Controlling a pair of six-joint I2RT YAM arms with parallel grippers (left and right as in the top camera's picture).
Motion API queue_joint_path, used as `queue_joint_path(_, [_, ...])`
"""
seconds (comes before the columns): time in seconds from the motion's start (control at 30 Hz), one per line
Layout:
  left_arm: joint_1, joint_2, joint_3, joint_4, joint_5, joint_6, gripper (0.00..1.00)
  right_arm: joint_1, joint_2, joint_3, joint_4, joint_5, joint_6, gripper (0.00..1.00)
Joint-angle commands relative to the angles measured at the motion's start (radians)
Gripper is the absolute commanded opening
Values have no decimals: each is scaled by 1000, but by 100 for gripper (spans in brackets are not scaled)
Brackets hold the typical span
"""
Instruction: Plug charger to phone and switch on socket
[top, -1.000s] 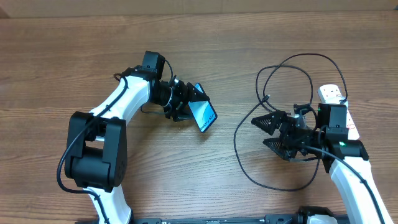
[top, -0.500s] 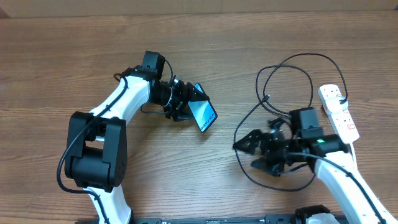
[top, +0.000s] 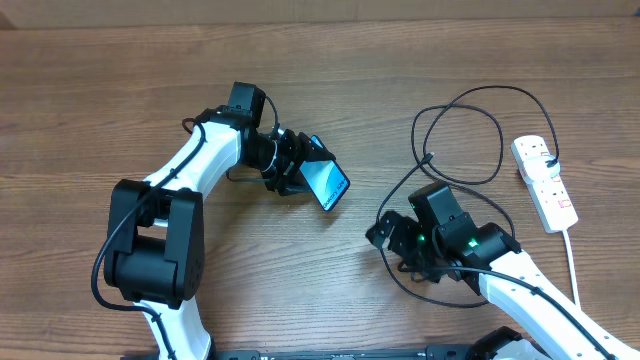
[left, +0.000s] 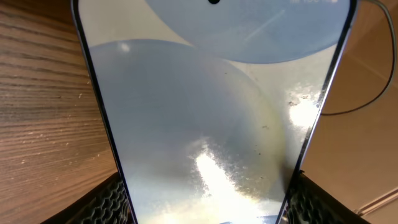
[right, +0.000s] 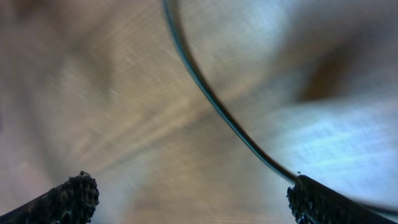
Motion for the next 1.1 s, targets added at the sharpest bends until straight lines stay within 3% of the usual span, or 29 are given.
queue_joint_path(0.0, [-8, 3, 26, 10, 9, -55, 57, 7, -3, 7, 67, 69, -15, 100])
queue_joint_path(0.23, [-8, 3, 26, 75, 8, -125, 57, 37, -3, 6, 238, 68, -118, 100])
queue_joint_path(0.4, [-6, 3, 26, 90, 11, -156, 57, 98, 0, 5, 377, 93, -293, 100])
queue_joint_path(0.53, [-6, 3, 26, 93, 13, -164, 57, 103, 3, 5, 411, 183, -294, 100])
queue_joint_path(1.07, [-6, 3, 26, 94, 46, -158, 57, 103, 36, 5, 518, 183, -295, 100])
